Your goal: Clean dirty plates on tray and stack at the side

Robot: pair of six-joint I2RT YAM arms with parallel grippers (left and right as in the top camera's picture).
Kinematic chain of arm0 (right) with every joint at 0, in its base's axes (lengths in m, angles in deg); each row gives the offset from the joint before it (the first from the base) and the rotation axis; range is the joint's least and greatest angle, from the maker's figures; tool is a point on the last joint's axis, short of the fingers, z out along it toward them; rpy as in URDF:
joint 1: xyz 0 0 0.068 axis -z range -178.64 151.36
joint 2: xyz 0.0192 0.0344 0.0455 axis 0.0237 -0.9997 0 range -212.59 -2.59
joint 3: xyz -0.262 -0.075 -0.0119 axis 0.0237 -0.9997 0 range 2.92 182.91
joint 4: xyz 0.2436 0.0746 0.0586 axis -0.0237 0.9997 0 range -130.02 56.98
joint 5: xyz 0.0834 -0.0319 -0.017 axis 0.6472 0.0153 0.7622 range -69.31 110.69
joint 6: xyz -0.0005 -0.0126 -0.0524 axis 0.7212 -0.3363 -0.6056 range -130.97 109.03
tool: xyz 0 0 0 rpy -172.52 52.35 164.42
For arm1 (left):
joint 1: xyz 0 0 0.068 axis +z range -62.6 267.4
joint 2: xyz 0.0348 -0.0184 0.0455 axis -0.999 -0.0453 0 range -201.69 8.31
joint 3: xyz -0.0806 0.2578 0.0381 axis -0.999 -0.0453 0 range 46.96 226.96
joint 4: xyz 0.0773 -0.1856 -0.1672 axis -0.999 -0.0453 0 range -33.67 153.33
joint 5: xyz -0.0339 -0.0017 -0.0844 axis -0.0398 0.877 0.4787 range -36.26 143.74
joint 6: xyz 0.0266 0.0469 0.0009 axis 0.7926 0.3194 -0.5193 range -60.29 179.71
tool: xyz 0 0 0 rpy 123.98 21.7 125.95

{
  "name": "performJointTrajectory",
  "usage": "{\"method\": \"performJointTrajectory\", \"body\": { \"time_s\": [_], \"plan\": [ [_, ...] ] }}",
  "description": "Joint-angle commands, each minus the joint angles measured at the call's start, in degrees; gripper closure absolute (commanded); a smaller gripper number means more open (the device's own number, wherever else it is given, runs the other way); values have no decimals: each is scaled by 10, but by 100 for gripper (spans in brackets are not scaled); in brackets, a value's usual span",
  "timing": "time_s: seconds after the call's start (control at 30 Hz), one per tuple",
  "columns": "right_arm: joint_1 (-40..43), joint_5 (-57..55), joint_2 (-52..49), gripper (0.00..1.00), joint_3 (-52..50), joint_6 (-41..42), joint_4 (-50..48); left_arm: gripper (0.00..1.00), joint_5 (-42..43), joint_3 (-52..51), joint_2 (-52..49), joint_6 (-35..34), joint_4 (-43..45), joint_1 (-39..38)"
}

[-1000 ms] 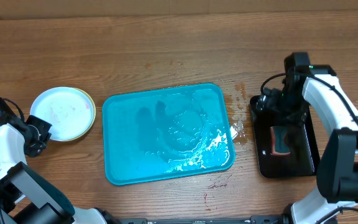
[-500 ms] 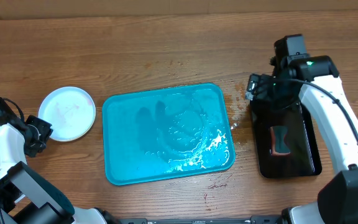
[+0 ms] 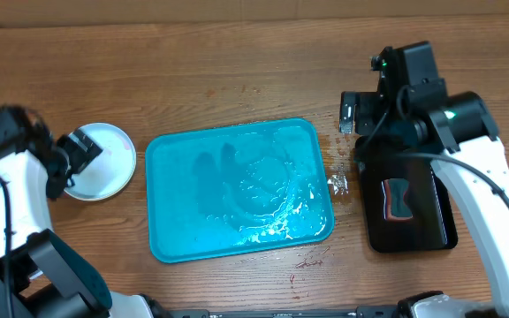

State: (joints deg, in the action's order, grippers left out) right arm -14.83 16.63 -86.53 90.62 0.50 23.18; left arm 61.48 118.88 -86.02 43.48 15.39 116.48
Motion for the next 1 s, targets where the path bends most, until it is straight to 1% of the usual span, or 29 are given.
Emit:
{"method": "performJointTrajectory", "body": {
  "time_s": [0.0,0.13,0.23,0.37,0.43,0.53,0.6,0.67,0.8,0.9,0.93,0.97],
  "plan": [
    [-3,-22,46,0,17,-22,-21,0,-41,59,52,57,-22,-49],
    [-3,-45,94,0,17,-33,-35,0,-72,109,125,78,-46,-106],
    [-3,-51,131,0,17,-62,-35,0,-80,128,195,110,-46,-141],
    [-3,-75,184,0,17,-81,-37,0,-79,132,306,207,-58,-175],
    [-3,-91,205,0,17,-95,-39,0,-79,132,346,242,-71,-183],
    [-3,-128,237,0,17,-120,-42,2,-79,132,412,290,-102,-186],
    [-2,-158,253,0,17,-120,-42,5,-79,132,454,309,-115,-186],
    [-3,-191,268,0,17,-120,-42,10,-79,132,498,323,-130,-186],
    [-3,-222,285,0,17,-120,-42,13,-79,132,566,336,-171,-186],
    [-2,-233,288,0,17,-120,-42,28,-79,132,614,325,-201,-186],
    [-2,-240,288,0,17,-119,-42,0,-80,132,629,319,-208,-186],
    [-2,-247,287,0,17,-119,-42,0,-83,132,643,317,-212,-186]
  ]
}}
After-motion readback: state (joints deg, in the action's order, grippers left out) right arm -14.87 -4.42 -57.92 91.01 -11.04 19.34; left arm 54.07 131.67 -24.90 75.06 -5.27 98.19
